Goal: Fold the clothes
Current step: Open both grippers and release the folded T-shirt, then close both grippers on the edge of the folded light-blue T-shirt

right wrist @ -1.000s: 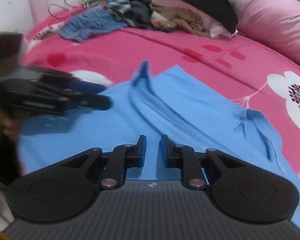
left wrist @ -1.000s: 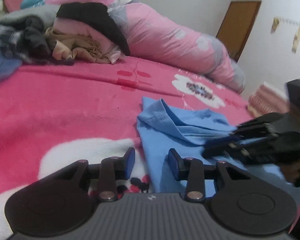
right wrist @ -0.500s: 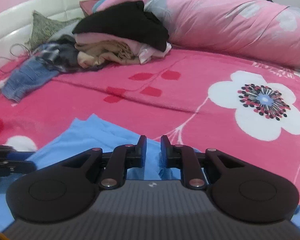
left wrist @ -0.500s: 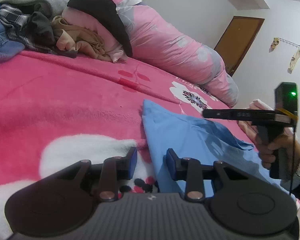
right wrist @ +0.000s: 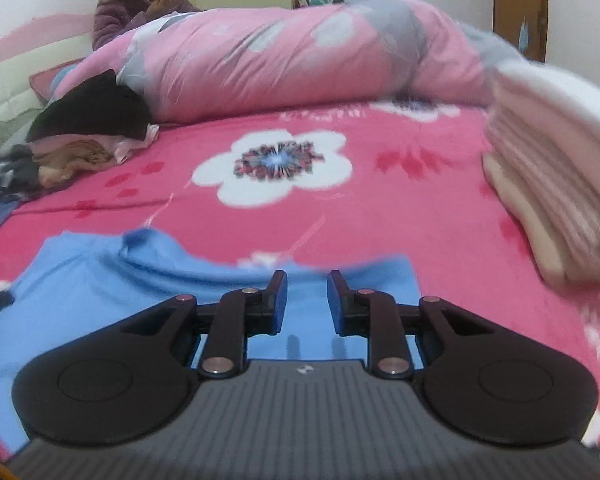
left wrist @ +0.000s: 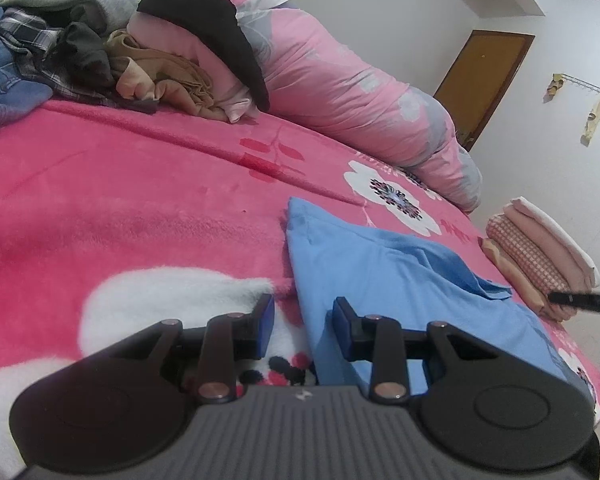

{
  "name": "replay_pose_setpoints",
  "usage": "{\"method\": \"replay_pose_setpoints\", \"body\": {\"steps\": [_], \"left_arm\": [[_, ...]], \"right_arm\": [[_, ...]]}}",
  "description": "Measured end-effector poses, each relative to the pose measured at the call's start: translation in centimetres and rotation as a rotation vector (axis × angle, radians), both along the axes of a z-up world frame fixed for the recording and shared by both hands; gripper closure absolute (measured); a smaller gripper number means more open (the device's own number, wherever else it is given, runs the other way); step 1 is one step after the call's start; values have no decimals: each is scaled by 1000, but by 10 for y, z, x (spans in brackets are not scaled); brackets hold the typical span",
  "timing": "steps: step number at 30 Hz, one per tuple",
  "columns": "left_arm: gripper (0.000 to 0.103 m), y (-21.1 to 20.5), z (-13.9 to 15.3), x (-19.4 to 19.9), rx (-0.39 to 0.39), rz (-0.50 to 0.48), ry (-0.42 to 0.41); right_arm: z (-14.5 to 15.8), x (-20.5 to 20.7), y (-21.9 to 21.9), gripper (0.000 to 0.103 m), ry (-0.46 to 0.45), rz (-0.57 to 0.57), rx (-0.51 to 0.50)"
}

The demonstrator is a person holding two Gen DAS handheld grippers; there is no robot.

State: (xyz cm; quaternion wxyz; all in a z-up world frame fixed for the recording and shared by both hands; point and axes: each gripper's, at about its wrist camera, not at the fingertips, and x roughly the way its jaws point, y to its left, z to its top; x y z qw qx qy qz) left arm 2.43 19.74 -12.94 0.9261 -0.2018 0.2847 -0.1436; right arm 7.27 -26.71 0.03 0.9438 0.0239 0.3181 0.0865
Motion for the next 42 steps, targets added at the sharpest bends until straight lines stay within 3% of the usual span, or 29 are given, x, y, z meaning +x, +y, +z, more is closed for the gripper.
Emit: {"method": "replay_pose_setpoints", "body": {"steps": [3, 8, 11, 14, 16, 18, 23, 27, 33, 42], "left_arm": [[69, -2, 0, 0, 13, 4, 0], [69, -7, 3, 1, 46, 9, 9], [69, -9, 6, 3, 68, 12, 25], [69, -12, 10, 5, 84, 15, 48], [68, -12, 16, 9, 95, 10, 71], [63, -11, 23, 14, 102, 4, 90], [56, -4, 36, 39, 99, 23, 99], [58, -4, 43, 67, 111, 12, 81], [62, -15, 40, 103, 159, -104, 54], [70, -22, 24, 118, 168, -192, 58]], "right_arm": [[-13, 4, -1, 82, 55, 103, 14], [-42, 63, 2, 82, 134, 172, 110], [-57, 104, -20, 82, 144, 77, 148], [-60, 122, -57, 82, 100, -80, 263], [-58, 119, -83, 81, 67, -160, 338], [-55, 103, -102, 81, 22, -168, 404], [-65, 65, -125, 62, 17, -101, 457], [-87, 61, -130, 61, 59, -69, 485], [-97, 62, -138, 61, 38, -70, 566], [-102, 64, -143, 61, 27, -71, 606]]}}
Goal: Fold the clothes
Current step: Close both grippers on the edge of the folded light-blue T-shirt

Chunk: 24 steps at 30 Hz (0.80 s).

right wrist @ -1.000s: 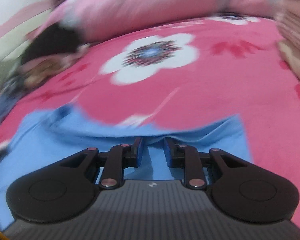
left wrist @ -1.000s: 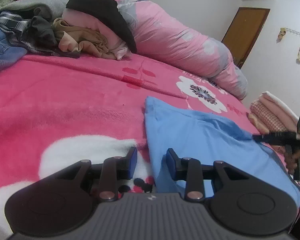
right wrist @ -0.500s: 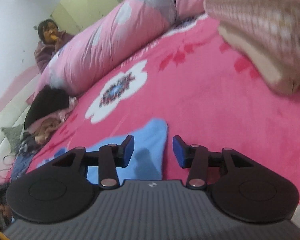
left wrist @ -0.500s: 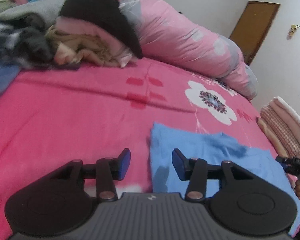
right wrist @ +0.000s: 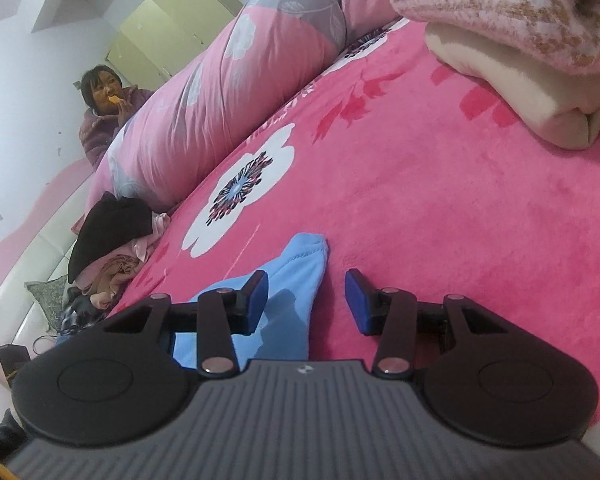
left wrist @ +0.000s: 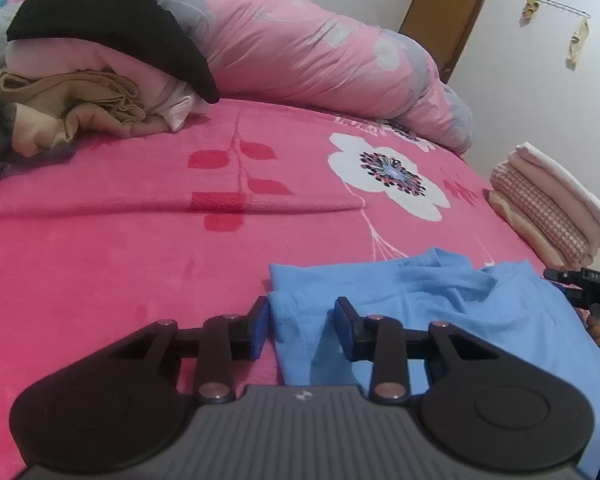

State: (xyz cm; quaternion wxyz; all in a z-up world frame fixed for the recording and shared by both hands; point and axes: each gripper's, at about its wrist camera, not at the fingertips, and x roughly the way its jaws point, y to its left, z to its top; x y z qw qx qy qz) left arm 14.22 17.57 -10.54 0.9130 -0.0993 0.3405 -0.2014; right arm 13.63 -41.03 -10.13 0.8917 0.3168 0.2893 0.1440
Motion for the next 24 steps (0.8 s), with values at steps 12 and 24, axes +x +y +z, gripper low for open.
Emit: {"method": "replay_pose_setpoints", "body": {"steps": [12, 24], "left_arm": [[98, -15, 16, -19, 96, 5, -131], [98, -10, 23, -21, 74, 47, -178]], "right_arm": [[2, 3, 1, 61, 6, 0, -16], [17, 39, 18, 57, 54, 59, -143]]}}
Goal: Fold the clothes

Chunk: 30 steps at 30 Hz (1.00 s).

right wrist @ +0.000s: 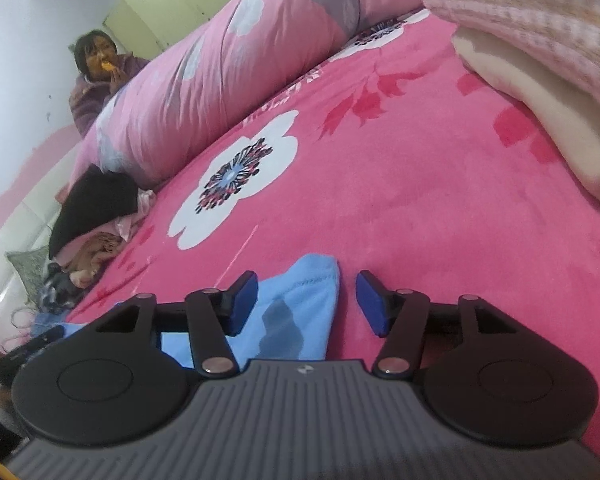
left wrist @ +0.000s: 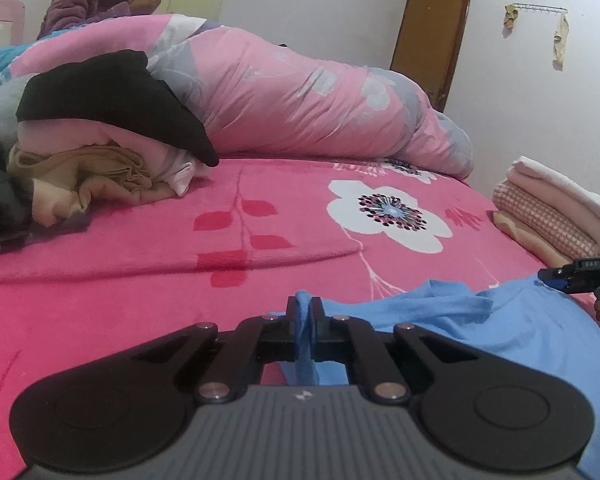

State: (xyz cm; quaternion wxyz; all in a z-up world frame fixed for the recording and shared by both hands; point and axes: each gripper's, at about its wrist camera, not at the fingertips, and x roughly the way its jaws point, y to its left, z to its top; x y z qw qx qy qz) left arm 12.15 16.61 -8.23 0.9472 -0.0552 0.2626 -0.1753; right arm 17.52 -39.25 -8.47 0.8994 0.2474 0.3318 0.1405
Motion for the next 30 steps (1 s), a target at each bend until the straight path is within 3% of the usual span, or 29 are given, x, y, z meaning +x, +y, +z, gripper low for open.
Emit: {"method": "replay_pose_setpoints", "body": {"steps": [2, 4, 15, 19, 22, 24, 26, 29, 30], "left_arm": [[98, 0, 1, 0, 5, 8, -10], [98, -1, 4, -2, 9, 20, -26], [99, 8, 35, -6, -35, 70, -145], [99, 3, 23, 13, -20, 75, -103], [97, 0, -1, 35, 8, 89, 15], [85, -1, -18, 49, 34, 109, 112], [75, 6, -22, 49, 2, 141, 137], [57, 24, -9, 32, -67, 191, 107], [56, 30, -3, 26, -88, 205, 98]], "right_arm": [[2, 5, 7, 95, 14, 14, -57], [7, 3, 11, 99, -8, 13, -81], [72, -27, -1, 100, -278, -71, -97], [64, -16, -5, 100, -258, -91, -97], [38, 1, -5, 99, -177, -104, -99], [13, 15, -4, 97, -75, -102, -103], [0, 20, -4, 95, -9, -108, -108], [15, 9, -10, 83, -57, -147, -119], [23, 2, -11, 81, -79, -162, -140]]}}
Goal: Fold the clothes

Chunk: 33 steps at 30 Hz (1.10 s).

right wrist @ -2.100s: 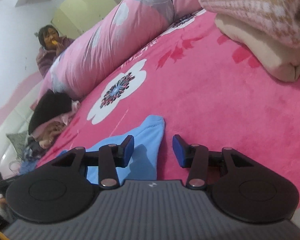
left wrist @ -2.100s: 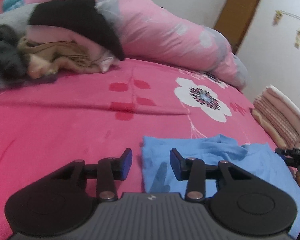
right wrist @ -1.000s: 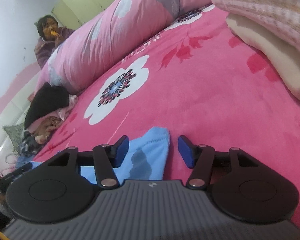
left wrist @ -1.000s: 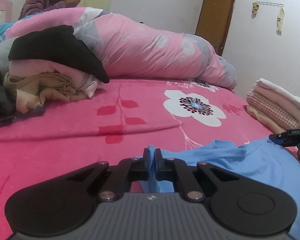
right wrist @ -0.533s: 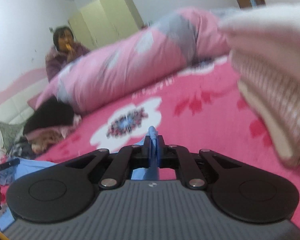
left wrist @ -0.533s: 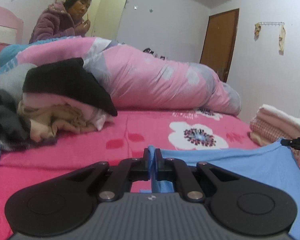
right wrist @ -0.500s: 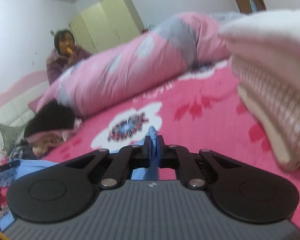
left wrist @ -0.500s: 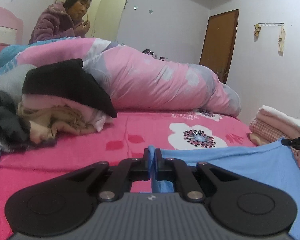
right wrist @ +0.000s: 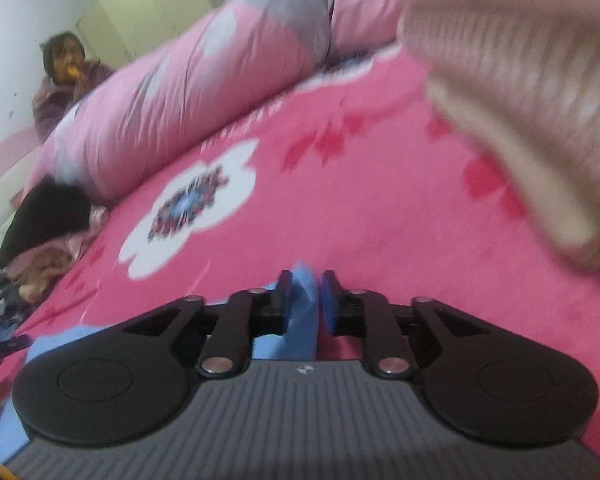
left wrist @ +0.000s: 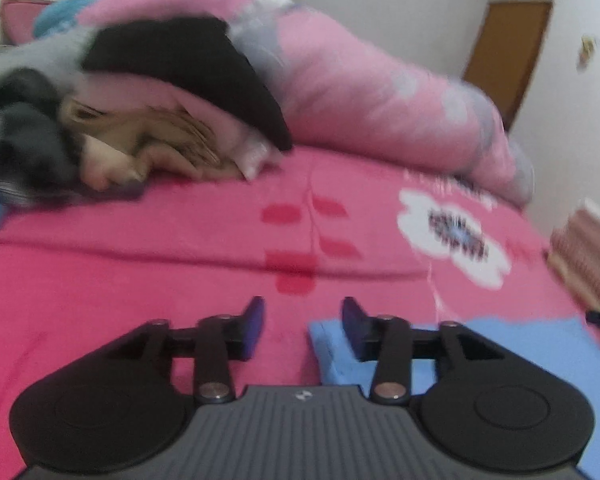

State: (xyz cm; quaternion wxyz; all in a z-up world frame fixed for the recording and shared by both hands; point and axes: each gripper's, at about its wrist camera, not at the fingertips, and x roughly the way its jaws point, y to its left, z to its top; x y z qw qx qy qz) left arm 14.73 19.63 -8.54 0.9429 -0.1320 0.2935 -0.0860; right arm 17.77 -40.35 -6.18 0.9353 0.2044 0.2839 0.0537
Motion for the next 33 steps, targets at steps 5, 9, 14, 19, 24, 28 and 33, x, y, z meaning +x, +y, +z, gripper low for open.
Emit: {"method": "replay_pose_setpoints", "body": {"steps": [5, 9, 14, 19, 24, 28, 33], "left_arm": [[52, 27, 26, -57, -103, 35, 9], [49, 39, 28, -117, -191, 34, 73], [50, 30, 6, -175, -299, -47, 142], [55, 16, -17, -192, -370, -87, 182], [56, 29, -28, -206, -463, -81, 157], [58, 36, -36, -213, -490, -108, 173], [58, 27, -32, -222, -411, -148, 149]], "right_arm": [[33, -53, -6, 78, -46, -26, 3], [34, -116, -5, 73, -23, -32, 44], [16, -184, 1, 69, 54, -23, 115], [-5, -228, 9, 62, 84, -37, 192], [-13, -263, 4, 62, 62, -96, 281], [-15, -279, 1, 62, 61, -102, 302], [-19, -276, 3, 61, 68, -87, 353]]}}
